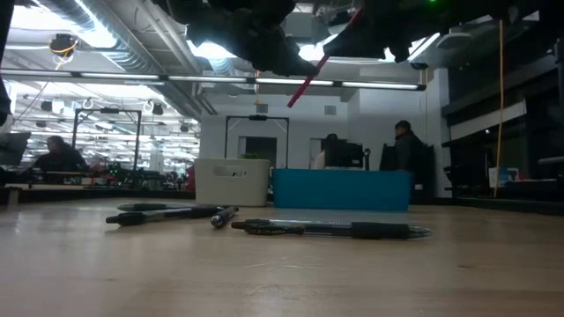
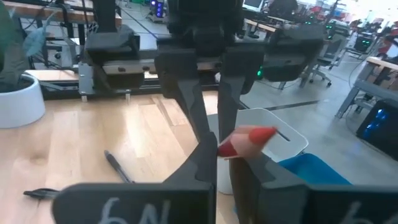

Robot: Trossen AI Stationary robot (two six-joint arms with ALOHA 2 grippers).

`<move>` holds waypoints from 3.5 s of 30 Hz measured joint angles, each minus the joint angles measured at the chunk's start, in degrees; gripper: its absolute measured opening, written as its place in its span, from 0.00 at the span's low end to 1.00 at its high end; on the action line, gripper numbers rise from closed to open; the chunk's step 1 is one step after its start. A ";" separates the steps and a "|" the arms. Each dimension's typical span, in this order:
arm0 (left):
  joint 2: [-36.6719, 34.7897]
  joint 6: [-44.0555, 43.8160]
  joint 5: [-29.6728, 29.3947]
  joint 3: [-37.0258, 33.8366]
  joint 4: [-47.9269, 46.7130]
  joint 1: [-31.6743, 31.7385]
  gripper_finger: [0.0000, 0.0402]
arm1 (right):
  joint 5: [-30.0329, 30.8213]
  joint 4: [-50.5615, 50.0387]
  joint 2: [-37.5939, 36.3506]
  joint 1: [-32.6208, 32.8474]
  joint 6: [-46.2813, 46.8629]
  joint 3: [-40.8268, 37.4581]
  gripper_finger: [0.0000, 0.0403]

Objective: Sort pens & pencils
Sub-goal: Put the red pencil into the blue bin

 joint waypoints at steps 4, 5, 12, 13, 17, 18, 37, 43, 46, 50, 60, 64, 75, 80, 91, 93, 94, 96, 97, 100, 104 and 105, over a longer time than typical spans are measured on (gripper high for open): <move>0.02 -2.74 -4.53 -0.03 -1.05 0.06 0.16 | 0.65 0.11 -0.02 -0.05 -0.27 0.00 0.06; 0.02 -2.81 -6.00 -0.02 -1.15 0.13 0.18 | 0.90 -0.07 -0.02 -0.09 -0.26 0.00 0.06; 0.02 -0.39 -12.14 -0.02 -5.09 1.08 0.22 | 3.33 -3.89 -0.02 -0.01 1.26 0.02 0.06; 0.02 -0.04 -13.81 -0.03 -5.52 1.23 0.22 | 3.38 -4.41 -0.02 0.00 1.36 0.02 0.06; -0.92 1.02 -21.25 -0.02 -6.57 1.90 0.22 | 5.24 -5.66 -0.02 0.00 1.40 0.02 0.06; -1.03 1.02 -21.93 0.02 -6.62 2.10 0.22 | 6.42 -6.21 -0.02 -0.01 1.36 0.02 0.06; -2.41 -3.47 -0.04 -0.04 -15.32 -0.33 0.21 | -3.13 -15.72 -7.51 -10.72 4.21 0.07 0.06; -2.64 -4.54 0.15 -3.18 -7.55 -0.33 0.21 | -5.89 -18.01 -9.75 -12.06 2.92 0.07 0.06; -3.97 -6.69 -0.20 -8.35 1.44 -0.07 0.21 | -5.94 -19.44 -9.91 -12.46 2.98 0.07 0.06; -8.06 -9.87 -0.62 -16.60 11.15 0.82 0.21 | -7.14 -21.62 -10.61 -13.64 2.95 0.02 0.06; -21.86 -12.77 -8.46 -33.13 25.63 -0.95 0.21 | -18.27 -24.60 -13.76 -23.97 3.62 0.00 0.06; -24.42 -12.81 -9.44 -37.45 29.59 -1.02 0.21 | -21.15 -24.84 -14.32 -28.21 2.52 0.00 0.06; -25.40 -12.92 -9.56 -40.35 32.31 -0.98 0.21 | -36.39 -25.87 -14.40 -39.96 2.76 0.00 0.06; -25.40 -14.22 -9.54 -40.35 32.29 -1.24 0.21 | -39.37 -31.82 -14.12 -42.20 2.27 2.11 0.06; -25.38 -14.23 -9.54 -40.35 32.16 -1.25 0.21 | -39.58 -51.63 -4.38 -43.71 0.64 15.49 0.06; -25.38 -14.22 -9.54 -40.35 32.14 -1.25 0.21 | -39.54 -55.09 -1.08 -43.71 -0.88 18.82 0.06; -25.38 -14.22 -9.54 -40.35 32.14 -1.25 0.21 | -39.51 -57.32 0.61 -43.69 -1.66 20.74 0.06; -25.38 -14.22 -9.54 -40.35 31.86 -1.25 0.21 | -38.80 -62.63 4.29 -43.69 -2.78 25.06 0.06; -25.38 -14.22 -9.53 -40.35 31.43 -1.25 0.21 | -38.00 -65.70 6.18 -43.69 -3.31 27.41 0.06; -25.36 -14.20 -9.53 -40.35 29.81 -1.26 0.21 | -35.84 -74.29 11.70 -43.69 -4.44 34.50 0.06; -25.36 -14.20 -9.54 -40.35 28.41 -1.27 0.21 | -35.60 -83.47 18.41 -43.69 -5.02 42.50 0.06; -25.36 -14.20 -9.54 -40.35 28.22 -1.27 0.21 | -35.60 -85.39 19.87 -43.69 -5.41 44.14 0.06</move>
